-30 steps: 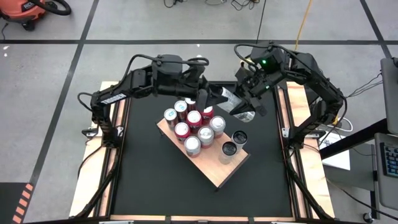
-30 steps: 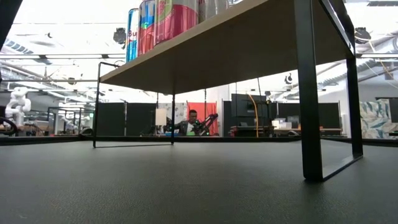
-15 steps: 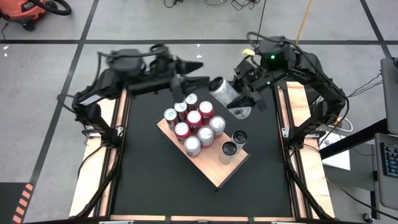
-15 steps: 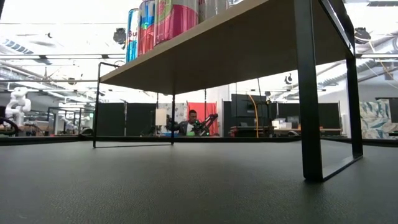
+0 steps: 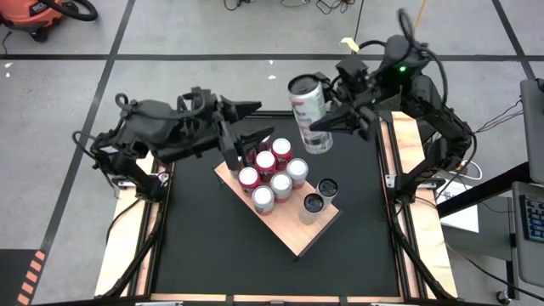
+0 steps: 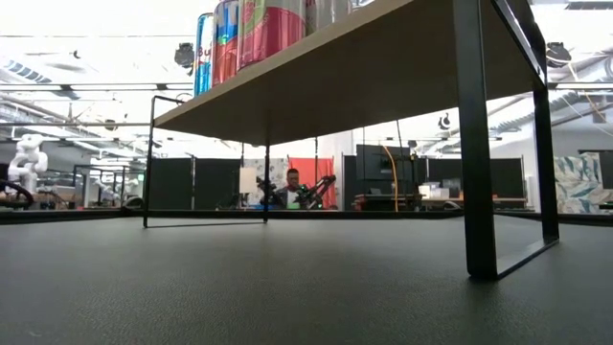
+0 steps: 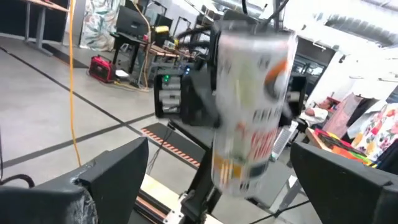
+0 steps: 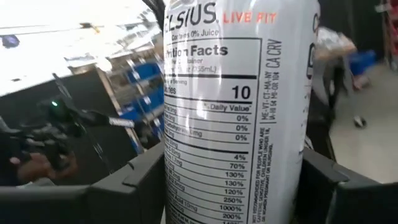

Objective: Place canned beverage on shelf
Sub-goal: Put the white soda can on the shelf aligned with the other white soda cans

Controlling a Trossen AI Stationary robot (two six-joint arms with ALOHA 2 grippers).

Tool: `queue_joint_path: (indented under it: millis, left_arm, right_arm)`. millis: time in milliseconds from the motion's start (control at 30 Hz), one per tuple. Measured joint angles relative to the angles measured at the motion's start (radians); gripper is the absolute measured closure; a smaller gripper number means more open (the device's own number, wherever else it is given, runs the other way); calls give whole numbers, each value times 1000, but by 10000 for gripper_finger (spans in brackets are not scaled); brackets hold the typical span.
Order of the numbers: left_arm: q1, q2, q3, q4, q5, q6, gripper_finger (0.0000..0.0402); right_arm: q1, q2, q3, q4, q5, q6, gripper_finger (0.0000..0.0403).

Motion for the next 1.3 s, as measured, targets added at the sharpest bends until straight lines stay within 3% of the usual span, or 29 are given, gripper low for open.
queue_joint_path:
  millis: [200, 467, 667, 1067, 1300]
  left_arm:
    - [-41, 26, -1, 19, -3, 1, 8]
    - [-33, 44, -1, 21, 97, 25, 8]
    - [-29, 57, -1, 53, 59, 25, 8]
    - [14, 137, -1, 206, 6, 51, 8]
    - [60, 177, -1, 269, 40, 1, 8]
  right_arm:
    - [3, 0, 1, 85, 8, 28, 170]
    - [39, 0, 1, 116, 88, 28, 170]
    - [56, 0, 1, 144, 187, 32, 170]
    - [55, 0, 1, 149, 186, 6, 170]
    - [54, 0, 1, 126, 187, -33, 170]
